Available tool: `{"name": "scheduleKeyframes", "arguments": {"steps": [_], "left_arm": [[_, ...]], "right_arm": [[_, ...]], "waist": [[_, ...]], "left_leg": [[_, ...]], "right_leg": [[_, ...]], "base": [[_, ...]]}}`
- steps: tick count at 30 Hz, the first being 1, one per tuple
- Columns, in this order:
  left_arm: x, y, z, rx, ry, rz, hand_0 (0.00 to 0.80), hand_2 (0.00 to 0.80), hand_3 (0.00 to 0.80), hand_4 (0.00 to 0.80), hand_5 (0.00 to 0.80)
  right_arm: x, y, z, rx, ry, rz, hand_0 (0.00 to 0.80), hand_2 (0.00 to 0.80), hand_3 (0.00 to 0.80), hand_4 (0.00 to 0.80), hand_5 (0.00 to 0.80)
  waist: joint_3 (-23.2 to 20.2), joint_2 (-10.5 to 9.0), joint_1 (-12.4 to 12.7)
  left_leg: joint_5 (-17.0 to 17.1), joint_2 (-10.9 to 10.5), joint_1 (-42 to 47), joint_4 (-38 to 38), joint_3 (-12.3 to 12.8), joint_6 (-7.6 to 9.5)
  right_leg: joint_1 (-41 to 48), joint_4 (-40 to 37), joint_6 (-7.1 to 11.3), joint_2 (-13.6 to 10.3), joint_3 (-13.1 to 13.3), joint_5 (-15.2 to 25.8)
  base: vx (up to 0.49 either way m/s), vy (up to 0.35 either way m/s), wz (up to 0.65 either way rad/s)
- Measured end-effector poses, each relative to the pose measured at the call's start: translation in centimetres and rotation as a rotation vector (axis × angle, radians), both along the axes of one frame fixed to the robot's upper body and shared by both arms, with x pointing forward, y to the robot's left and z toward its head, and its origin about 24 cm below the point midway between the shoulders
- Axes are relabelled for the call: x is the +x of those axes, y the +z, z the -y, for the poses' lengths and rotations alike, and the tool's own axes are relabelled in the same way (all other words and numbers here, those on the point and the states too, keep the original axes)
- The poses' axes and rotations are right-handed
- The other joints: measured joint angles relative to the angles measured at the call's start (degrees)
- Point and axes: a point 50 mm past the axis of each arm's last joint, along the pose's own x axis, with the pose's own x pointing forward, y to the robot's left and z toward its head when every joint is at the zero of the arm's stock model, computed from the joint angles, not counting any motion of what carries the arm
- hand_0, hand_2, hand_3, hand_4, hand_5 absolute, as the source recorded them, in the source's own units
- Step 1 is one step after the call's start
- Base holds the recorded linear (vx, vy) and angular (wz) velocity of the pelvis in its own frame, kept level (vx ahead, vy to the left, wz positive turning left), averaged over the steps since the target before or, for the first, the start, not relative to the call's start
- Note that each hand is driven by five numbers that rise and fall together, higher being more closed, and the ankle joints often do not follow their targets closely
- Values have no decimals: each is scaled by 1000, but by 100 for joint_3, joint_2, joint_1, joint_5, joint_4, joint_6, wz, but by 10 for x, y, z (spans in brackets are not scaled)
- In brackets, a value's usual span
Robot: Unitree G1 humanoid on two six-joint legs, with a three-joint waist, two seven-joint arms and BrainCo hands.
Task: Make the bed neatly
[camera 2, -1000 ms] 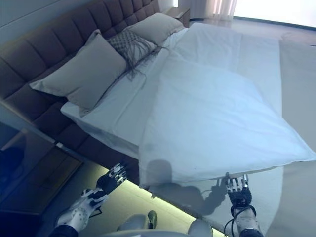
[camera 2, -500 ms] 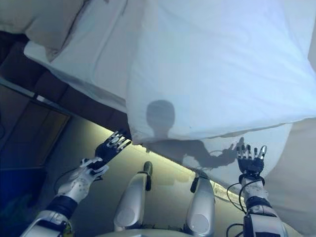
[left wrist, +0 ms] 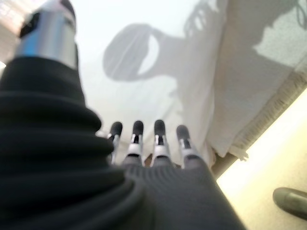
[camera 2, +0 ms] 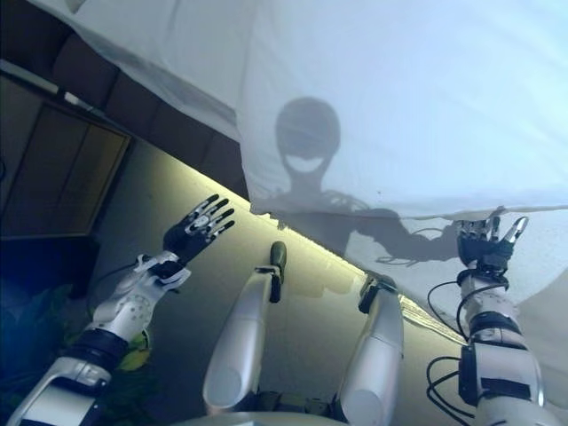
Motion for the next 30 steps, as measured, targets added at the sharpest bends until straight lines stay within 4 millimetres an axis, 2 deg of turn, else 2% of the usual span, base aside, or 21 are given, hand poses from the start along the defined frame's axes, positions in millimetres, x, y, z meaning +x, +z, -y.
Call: {"name": "scheduleKeyframes", "arguments": {"steps": [8,12,13,14,15,25,27,30], "left_arm": [[0,19,0,5,-47,65,0,0,0,0,0],[-1,19,-3,14,-49,50,0,0,0,0,0],[0,21,-3,16,-52,55,0,0,0,0,0],[0,22,-2,5,-59,54,0,0,0,0,0],[0,24,-1,-5,-64,57,0,0,0,0,0],[-5,25,-7,2,-93,32,0,0,0,0,0],[-4,28,-8,7,-99,39,0,0,0,0,0],[-5,25,-10,7,-99,28,0,0,0,0,0]], "right_arm": [[-7,9,17,32,-34,28,0,0,0,0,0],[-6,12,20,40,-42,22,0,0,0,0,0],[-7,13,22,37,-47,20,417,417,417,417,417],[-9,14,25,32,-57,14,649,649,649,649,649],[-9,16,28,25,-62,13,800,800,800,800,800],[-7,64,55,-31,-127,111,800,800,800,800,800],[-6,69,57,-33,-130,120,800,800,800,800,800],[-5,69,56,-32,-128,119,800,800,800,800,800]], "waist": [[-9,11,107],[-12,15,120],[-12,17,111],[-19,23,135],[-20,25,140],[-96,109,306],[-117,118,261],[-164,111,344]], "left_leg": [[2,2,-385,89,35,-4],[58,-23,-547,176,32,-12],[54,-47,-562,171,25,-12],[87,-81,-574,180,19,30],[81,-94,-584,176,19,17],[208,-194,-726,153,-59,37],[212,-203,-764,166,-119,19],[260,-201,-786,160,-123,17]], "right_leg": [[-339,191,28,-102,-10,-26],[-497,273,19,-142,-8,-38],[-505,310,47,-177,-25,-65],[-501,341,34,-195,-14,-61],[-503,354,58,-216,-22,-94],[-553,552,109,-325,-24,-223],[-553,601,142,-337,-40,-331],[-565,622,127,-320,-18,-314]], "base": [[35,-40,12],[51,-55,0],[47,-58,11],[45,-54,12],[47,-50,10],[58,-50,13],[45,-22,16],[24,9,7]]}}
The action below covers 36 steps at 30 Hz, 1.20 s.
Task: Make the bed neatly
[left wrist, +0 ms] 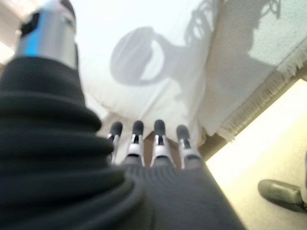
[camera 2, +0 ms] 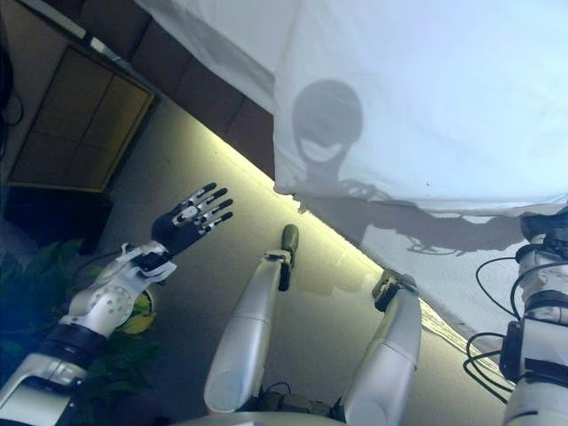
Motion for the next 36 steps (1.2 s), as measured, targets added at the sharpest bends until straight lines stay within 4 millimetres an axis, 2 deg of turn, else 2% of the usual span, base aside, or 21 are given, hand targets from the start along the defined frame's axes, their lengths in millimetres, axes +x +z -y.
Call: {"name": "scheduleKeyframes", "arguments": {"steps": [5,11,12,13,14,15,16,17,18,19,21,23,27,30,36], "left_arm": [[-1,-2,-2,5,4,-7,0,0,0,0,0],[0,-9,9,-48,37,-28,0,0,0,0,0],[2,-13,16,-74,52,-42,0,0,0,0,0],[0,-18,18,-79,54,-62,0,0,0,0,0],[2,-25,25,-91,55,-88,0,0,0,0,0],[4,-27,29,-102,61,-101,0,0,0,0,0],[6,-32,38,-113,57,-124,0,0,0,0,0],[8,-36,49,-129,49,-148,0,0,0,0,0],[10,-39,54,-143,49,-160,0,0,0,0,0],[12,-42,62,-166,45,-181,0,0,0,0,0],[19,-43,77,-266,52,-225,0,0,0,0,0],[23,-38,91,-361,36,-242,0,0,0,0,0],[26,-33,108,-531,24,-286,0,0,0,0,0],[22,-37,120,-636,13,-365,0,0,0,0,0],[7,-57,129,-602,-39,-552,0,0,0,0,0]], "right_arm": [[-3,-10,-2,7,8,-29,800,800,800,800,800],[6,-52,-46,-44,144,-73,800,800,800,800,800],[14,-59,-66,-61,194,-58,800,800,800,800,800],[16,-64,-75,-67,225,-65,800,800,800,800,800],[23,-71,-97,-91,284,-69,800,800,800,800,800],[27,-74,-109,-102,308,-68,800,800,800,800,800],[31,-79,-126,-122,358,-80,800,800,800,800,800],[35,-82,-145,-168,421,-102,800,800,800,800,800],[36,-83,-154,-189,449,-115,800,800,800,800,800],[40,-83,-171,-219,502,-123,800,800,800,800,800],[50,-71,-207,-265,591,-85,800,800,800,800,800],[52,-65,-225,-291,636,-74,800,800,800,800,800],[54,-58,-241,-304,647,-80,800,800,800,800,800],[56,-52,-247,-325,634,-92,800,800,800,800,800],[58,-47,-251,-332,615,-125,800,800,800,800,800]], "waist": [[-3,-4,-58],[-89,-100,-139],[-138,-187,-234],[-151,-207,-244],[-219,-277,-285],[-239,-310,-329],[-276,-350,-372],[-295,-377,-436],[-322,-405,-425],[-346,-446,-446],[-367,-487,-620],[-365,-490,-698],[-360,-507,-753],[-347,-532,-737],[-322,-586,-707]], "left_leg": [[-2,-6,4,-6,8,0],[-58,43,99,66,32,40],[-122,61,137,68,70,6],[-128,64,147,83,73,3],[-140,92,162,92,102,-6],[-143,111,191,93,109,-8],[-130,121,224,90,107,15],[-162,159,269,86,117,-41],[-178,182,295,78,124,-53],[-166,211,331,80,144,-41],[-173,272,349,80,147,-50],[-172,303,385,64,156,-49],[-168,328,490,-21,162,-74],[-153,376,625,-114,158,-102],[-124,399,762,-222,140,-131]], "right_leg": [[1,-5,20,-17,-6,-15],[92,-46,-2,50,32,33],[81,-47,32,55,84,3],[100,-43,33,64,95,3],[83,-55,32,102,139,8],[101,-66,32,124,152,9],[121,-75,-11,143,153,45],[174,-110,22,169,137,19],[176,-123,17,189,158,28],[198,-135,-3,229,179,47],[214,-155,-19,287,173,53],[242,-186,-30,327,181,65],[292,-210,-44,358,187,63],[418,-277,-83,411,160,65],[570,-338,-94,423,94,58]], "base": [[38,16,0],[-34,39,-9],[-48,52,-14],[-45,31,-19],[37,13,-13],[-59,22,-15],[-48,26,-13],[-29,24,-14],[-120,56,-18],[-124,68,-18],[-76,58,-13],[-24,18,-8],[-13,-28,-6],[-2,-48,-2],[8,-59,2]]}}
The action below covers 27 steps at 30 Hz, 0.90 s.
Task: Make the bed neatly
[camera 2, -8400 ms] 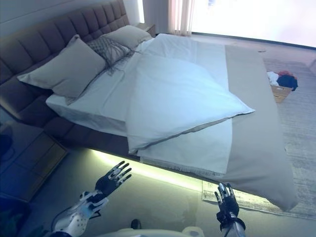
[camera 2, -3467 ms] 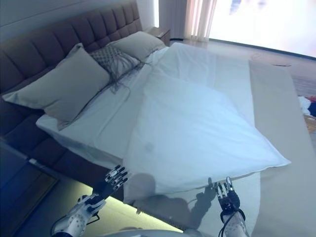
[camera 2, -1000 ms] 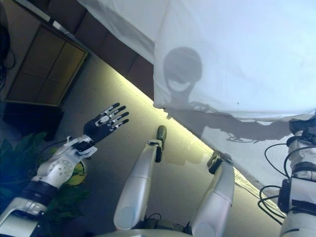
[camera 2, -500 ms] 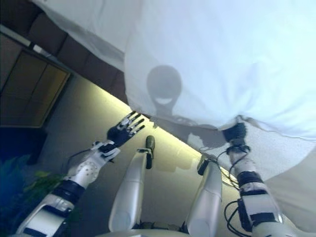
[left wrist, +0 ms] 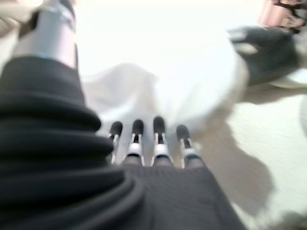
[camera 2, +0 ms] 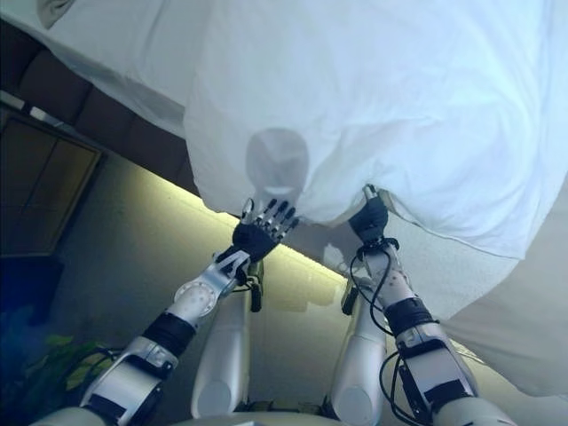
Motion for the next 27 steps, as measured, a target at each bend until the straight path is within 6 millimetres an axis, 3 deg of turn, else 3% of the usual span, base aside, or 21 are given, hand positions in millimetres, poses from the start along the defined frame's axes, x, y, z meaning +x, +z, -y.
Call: {"name": "scheduleKeyframes", "arguments": {"steps": [6,13,17,24,27], "left_arm": [[-31,-46,5,97,-125,-241,0,0,0,0,0],[-56,-78,2,153,-199,-377,0,0,0,0,0],[-53,-75,5,107,-180,-367,0,0,0,0,0],[-15,-36,30,-163,15,-311,0,0,0,0,0],[-12,-32,33,-256,99,-325,0,0,0,0,0]], "right_arm": [[0,-1,3,9,-32,-19,800,800,800,800,800],[3,4,5,50,-56,-16,800,800,800,800,800],[5,6,3,65,-56,-9,800,800,800,800,800],[10,17,-4,84,-59,28,800,800,800,800,800],[10,26,-7,93,-52,50,800,800,800,800,800]], "waist": [[30,-55,124],[76,-138,282],[88,-162,296],[132,-253,275],[143,-276,251]], "left_leg": [[17,7,68,-29,-91,-23],[33,0,53,-29,-171,-44],[23,2,31,-19,-193,-54],[41,-4,-173,35,-208,-31],[45,-3,-253,32,-209,-21]], "right_leg": [[140,-44,6,0,-111,-25],[195,-54,-1,-2,-197,-30],[227,-76,-3,-16,-266,-34],[62,-47,-1,-19,-273,-30],[-4,-66,3,-15,-285,-27]], "base": [[16,-69,5],[18,-47,3],[55,-19,4],[13,1,1],[0,0,0]]}}
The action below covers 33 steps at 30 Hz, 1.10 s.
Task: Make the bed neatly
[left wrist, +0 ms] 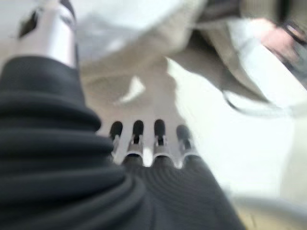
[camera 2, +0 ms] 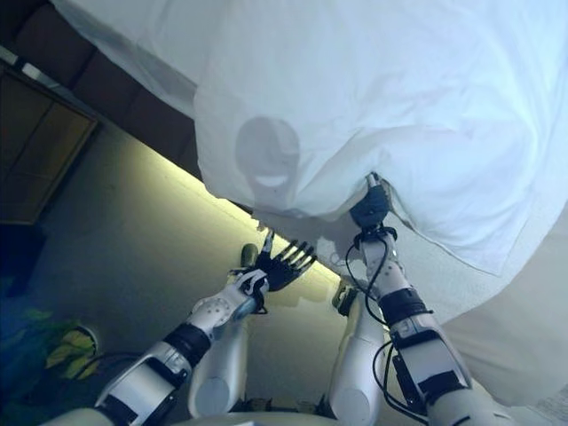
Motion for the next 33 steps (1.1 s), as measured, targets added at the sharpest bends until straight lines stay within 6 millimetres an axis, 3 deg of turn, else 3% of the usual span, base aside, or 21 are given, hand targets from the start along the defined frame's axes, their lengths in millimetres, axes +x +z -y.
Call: {"name": "scheduleKeyframes", "arguments": {"steps": [7,14,20,23,29,33], "left_arm": [[5,13,10,-36,77,34,0,0,0,0,0],[15,24,12,-18,165,44,0,0,0,0,0],[29,61,21,-79,220,149,0,0,0,0,0],[37,78,21,-88,275,184,0,0,0,0,0],[47,92,17,-110,354,193,0,0,0,0,0],[49,98,18,-109,378,187,0,0,0,0,0]], "right_arm": [[-1,2,-14,40,18,17,800,800,800,800,800],[-1,3,-17,45,24,20,800,800,800,800,800],[-1,2,-22,35,45,22,800,800,800,800,800],[-1,4,-27,38,76,32,800,800,800,800,800],[0,9,-35,14,124,47,800,800,800,800,800],[1,9,-37,10,134,45,800,800,800,800,800]], "waist": [[92,-179,-150],[88,-191,-262],[87,-195,-303],[70,-222,-439],[54,-250,-621],[54,-250,-712]], "left_leg": [[-14,24,2,13,3,-7],[-43,54,38,61,43,21],[-158,104,105,205,198,77],[-231,103,140,282,275,117],[-359,116,236,381,529,209],[-363,108,245,417,572,215]], "right_leg": [[10,-31,-28,34,3,31],[65,-101,1,70,36,73],[76,-153,23,126,207,158],[101,-182,68,127,297,183],[106,-305,157,138,539,302],[129,-363,206,135,581,345]], "base": [[21,-3,-1],[19,63,-4],[27,92,-14],[34,98,-12],[18,94,-16],[-7,66,-5]]}}
